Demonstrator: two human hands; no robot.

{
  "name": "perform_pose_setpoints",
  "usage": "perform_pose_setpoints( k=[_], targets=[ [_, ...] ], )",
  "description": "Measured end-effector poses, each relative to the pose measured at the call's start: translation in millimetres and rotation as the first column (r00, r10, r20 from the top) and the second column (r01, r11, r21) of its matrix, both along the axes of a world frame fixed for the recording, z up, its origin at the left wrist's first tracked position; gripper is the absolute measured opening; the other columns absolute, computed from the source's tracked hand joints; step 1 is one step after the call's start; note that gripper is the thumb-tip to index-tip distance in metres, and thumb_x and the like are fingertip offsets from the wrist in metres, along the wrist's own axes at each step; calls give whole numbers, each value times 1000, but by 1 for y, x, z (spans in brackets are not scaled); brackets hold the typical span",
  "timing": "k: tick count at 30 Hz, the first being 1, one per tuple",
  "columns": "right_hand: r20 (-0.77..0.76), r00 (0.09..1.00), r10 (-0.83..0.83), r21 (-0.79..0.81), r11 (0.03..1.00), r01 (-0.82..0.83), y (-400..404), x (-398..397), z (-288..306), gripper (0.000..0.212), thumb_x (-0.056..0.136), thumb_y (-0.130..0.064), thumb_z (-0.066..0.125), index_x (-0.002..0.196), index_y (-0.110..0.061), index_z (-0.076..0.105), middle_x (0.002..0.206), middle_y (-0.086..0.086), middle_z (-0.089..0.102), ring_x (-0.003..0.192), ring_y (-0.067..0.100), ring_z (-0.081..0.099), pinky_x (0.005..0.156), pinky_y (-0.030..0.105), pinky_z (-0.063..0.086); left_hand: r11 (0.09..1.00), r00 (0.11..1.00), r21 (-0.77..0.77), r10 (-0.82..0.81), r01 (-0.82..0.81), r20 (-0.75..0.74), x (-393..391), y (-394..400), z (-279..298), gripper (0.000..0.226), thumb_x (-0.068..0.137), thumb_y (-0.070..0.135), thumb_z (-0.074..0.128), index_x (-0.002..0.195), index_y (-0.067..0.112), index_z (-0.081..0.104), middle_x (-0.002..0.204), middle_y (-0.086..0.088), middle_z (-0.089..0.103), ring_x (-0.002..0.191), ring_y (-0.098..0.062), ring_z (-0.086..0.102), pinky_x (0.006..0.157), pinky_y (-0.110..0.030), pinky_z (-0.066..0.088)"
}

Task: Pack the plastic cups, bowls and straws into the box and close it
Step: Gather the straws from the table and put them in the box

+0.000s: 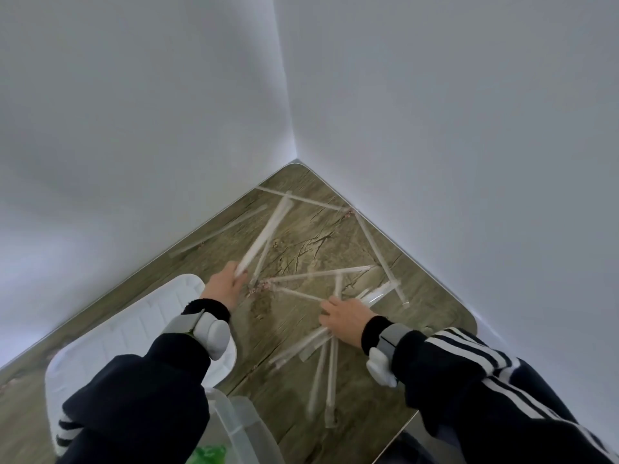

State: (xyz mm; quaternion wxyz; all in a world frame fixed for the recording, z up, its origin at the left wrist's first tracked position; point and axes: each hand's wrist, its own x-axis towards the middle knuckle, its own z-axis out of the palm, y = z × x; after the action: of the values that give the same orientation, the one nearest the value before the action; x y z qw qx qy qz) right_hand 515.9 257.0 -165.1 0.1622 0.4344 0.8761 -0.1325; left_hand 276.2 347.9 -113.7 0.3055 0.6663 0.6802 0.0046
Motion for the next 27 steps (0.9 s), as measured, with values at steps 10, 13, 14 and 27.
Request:
perform_pose_setpoints(
  k=[10, 13, 14, 27],
  targets=[
    [-59, 961, -270, 309, 911, 275, -15, 101, 34, 34, 44, -28, 91, 66, -17, 69, 71, -2, 69, 71, 17, 67, 51, 21, 55, 930, 928, -15, -367, 366, -69, 81, 11, -32, 29, 93, 10, 47, 121, 10, 47, 124, -13, 46, 111, -31, 47, 94, -35, 38],
    [-156, 933, -325, 349, 865, 360, -21, 116, 36, 34, 40, -19, 91, 61, -15, 65, 59, -3, 63, 66, 20, 65, 45, 21, 51, 912, 892, -55, -410, 407, -191, 93, 4, -47, 35, 92, 10, 48, 126, 15, 43, 131, -11, 40, 120, -30, 39, 98, -36, 34],
    [-208, 919, -336, 370, 842, 392, -23, 119, 36, 33, 41, -15, 90, 61, -15, 64, 57, -3, 61, 67, 19, 61, 43, 21, 49, 905, 880, -71, -424, 419, -213, 95, 1, -51, 39, 91, 14, 52, 128, 17, 41, 133, -9, 38, 123, -29, 37, 101, -37, 32],
    [-362, 665, -653, 193, 645, 739, 3, 103, 34, 21, 86, -19, 53, 99, -8, 65, 117, 6, 61, 116, 35, 47, 94, 43, 39, 848, 836, -261, -515, 462, -192, 80, -16, -69, 41, 86, 28, 56, 122, 12, 43, 127, -10, 50, 114, -28, 48, 92, -35, 43]
  ],
)
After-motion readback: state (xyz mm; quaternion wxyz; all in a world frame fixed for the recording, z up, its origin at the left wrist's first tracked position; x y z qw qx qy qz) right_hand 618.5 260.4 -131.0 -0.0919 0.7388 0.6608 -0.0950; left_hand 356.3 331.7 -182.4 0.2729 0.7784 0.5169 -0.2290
